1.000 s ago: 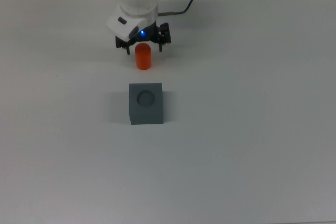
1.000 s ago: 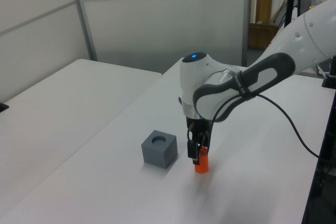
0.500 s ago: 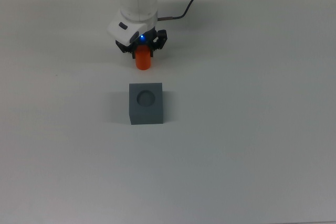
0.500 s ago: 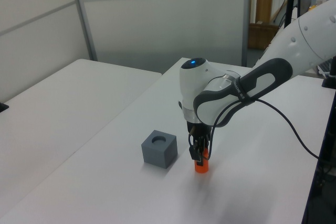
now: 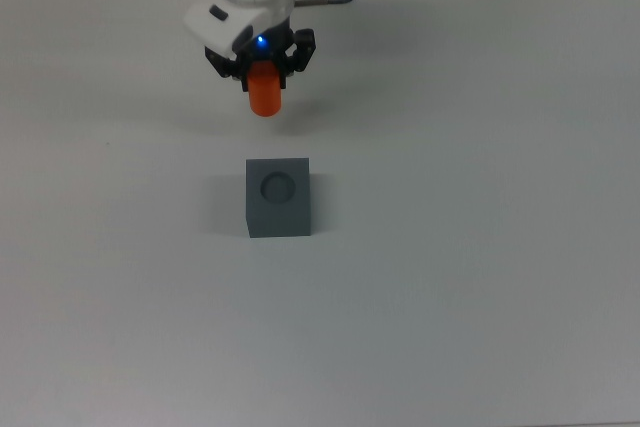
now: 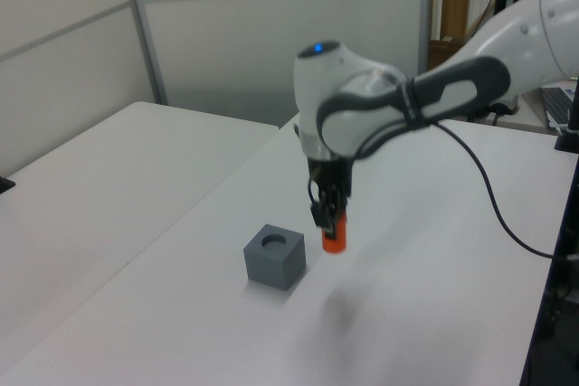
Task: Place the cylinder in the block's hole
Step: 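Lift the cylinder and carry it over the grey cube's hole, then lower the cylinder into the hole of the grey cube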
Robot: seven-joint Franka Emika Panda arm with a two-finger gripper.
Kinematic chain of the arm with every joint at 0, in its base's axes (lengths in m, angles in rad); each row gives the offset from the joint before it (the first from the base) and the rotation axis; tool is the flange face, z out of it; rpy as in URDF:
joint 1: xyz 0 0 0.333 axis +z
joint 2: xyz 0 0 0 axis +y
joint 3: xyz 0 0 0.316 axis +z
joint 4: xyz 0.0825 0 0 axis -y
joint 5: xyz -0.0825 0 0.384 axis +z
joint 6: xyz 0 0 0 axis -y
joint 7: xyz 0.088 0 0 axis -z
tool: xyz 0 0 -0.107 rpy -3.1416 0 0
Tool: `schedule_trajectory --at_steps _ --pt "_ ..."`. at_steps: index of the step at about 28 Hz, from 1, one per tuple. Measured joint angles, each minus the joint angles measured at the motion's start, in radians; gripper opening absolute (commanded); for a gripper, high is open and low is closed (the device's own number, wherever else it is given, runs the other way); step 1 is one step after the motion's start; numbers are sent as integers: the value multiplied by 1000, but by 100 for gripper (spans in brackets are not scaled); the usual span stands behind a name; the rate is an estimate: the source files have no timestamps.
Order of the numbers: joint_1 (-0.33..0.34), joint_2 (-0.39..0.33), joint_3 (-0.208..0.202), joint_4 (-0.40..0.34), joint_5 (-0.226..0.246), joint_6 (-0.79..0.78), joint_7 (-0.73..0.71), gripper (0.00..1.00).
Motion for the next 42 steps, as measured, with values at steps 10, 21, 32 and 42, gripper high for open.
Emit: schedule_trajectory --at_steps 10,21,32,42 --pt "47 86 -64 227 0 -27 163 2" --pt "70 255 -67 359 0 -27 207 3" --pt "78 307 -67 382 0 -3 207 5" --pt "82 317 -57 385 0 6 207 7"
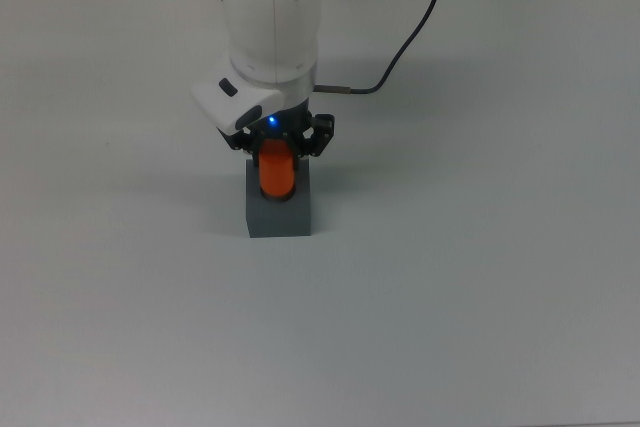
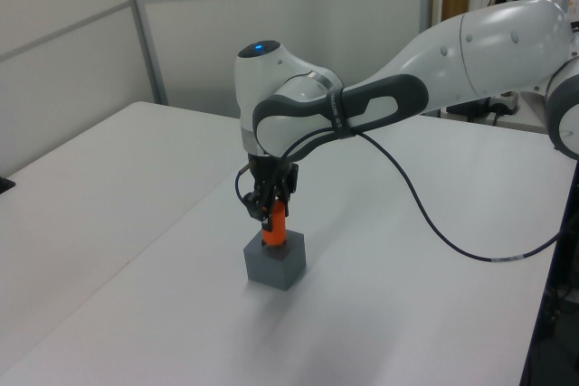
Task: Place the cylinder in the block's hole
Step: 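Lower the cylinder into the hole of the grey cube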
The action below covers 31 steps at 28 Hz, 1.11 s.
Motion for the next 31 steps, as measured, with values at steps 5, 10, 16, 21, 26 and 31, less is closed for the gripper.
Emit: schedule_trajectory --at_steps 5,10,16,21,26,31 --pt "1 12 0 0 0 13 0 7" --pt "1 23 0 0 0 58 0 11" --pt "1 24 0 0 0 59 0 11" --pt "1 24 0 0 0 59 0 11" --pt "1 22 0 0 -7 39 -3 11" --pt "5 21 0 0 -18 -19 -7 17"
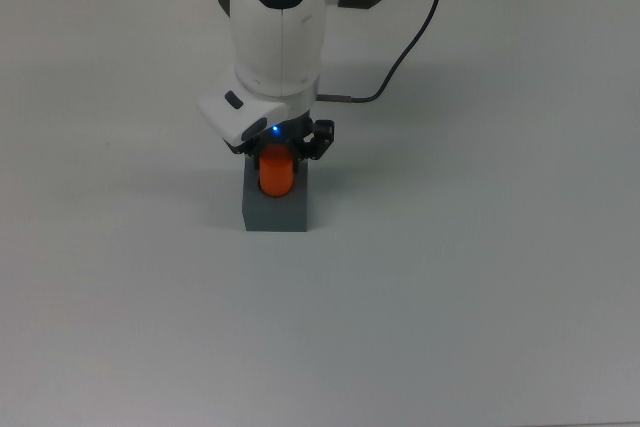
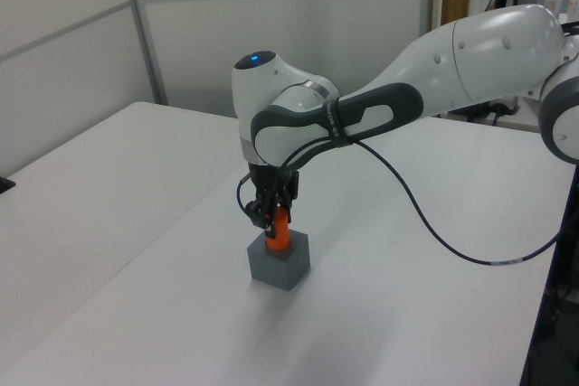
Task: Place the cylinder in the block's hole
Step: 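Lower the cylinder into the hole of the grey cube, then open the gripper and raise it off the cylinder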
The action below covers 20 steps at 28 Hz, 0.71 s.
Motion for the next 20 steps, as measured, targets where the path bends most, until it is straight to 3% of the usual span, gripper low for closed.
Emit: schedule_trajectory --at_steps 2,3,4,14,20 --pt "1 0 0 0 -2 -5 0 39" --pt "2 0 0 0 -2 -6 0 57" --pt "2 0 0 0 -2 -6 0 100" --pt "2 -3 0 0 -22 -6 0 100" --pt "5 -43 0 6 -22 -14 0 100"
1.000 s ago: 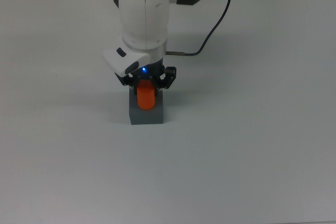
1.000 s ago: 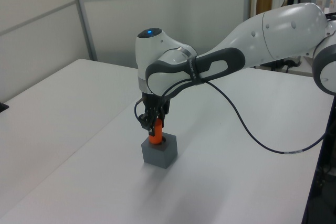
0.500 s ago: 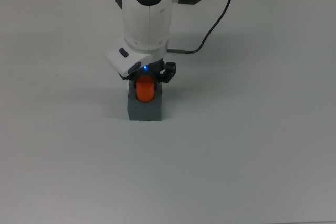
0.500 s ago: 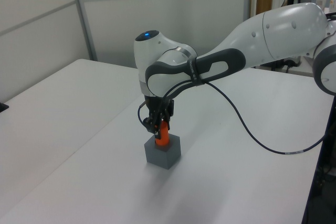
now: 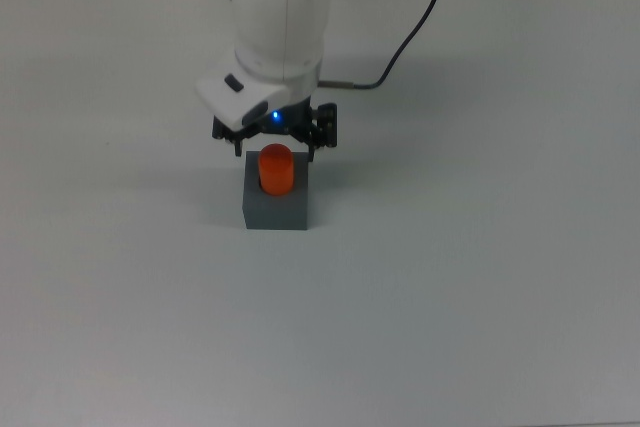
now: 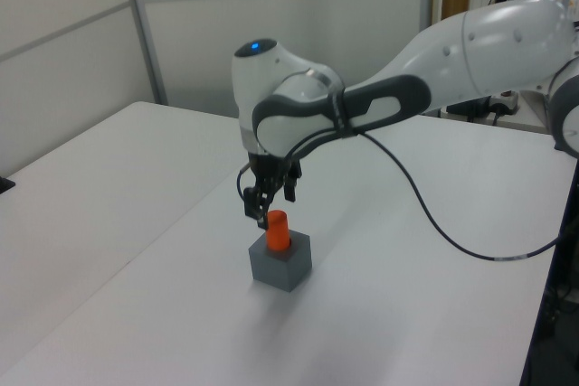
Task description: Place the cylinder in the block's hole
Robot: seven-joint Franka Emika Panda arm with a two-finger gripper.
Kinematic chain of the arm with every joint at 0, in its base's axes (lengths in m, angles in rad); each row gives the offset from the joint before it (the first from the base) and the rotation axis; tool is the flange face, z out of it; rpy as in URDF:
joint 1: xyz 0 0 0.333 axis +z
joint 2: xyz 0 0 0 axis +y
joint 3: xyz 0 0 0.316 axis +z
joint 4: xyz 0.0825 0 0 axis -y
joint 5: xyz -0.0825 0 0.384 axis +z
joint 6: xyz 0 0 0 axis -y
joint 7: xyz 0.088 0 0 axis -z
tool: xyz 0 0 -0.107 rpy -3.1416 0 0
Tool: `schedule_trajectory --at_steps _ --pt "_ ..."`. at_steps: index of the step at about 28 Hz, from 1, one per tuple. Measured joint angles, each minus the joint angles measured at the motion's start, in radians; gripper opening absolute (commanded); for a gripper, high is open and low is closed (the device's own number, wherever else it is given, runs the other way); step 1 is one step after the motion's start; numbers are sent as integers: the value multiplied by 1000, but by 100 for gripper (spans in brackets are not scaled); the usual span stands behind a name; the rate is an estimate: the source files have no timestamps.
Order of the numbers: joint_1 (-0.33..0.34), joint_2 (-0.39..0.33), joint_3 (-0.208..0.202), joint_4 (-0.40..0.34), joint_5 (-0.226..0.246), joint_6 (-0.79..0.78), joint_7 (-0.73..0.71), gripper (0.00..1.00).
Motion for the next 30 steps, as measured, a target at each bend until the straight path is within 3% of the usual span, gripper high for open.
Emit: schedule_trajectory --at_steps 16,30 --pt "-10 -283 -9 -26 0 -257 0 100" --pt "-20 -300 -10 -60 0 -265 0 100"
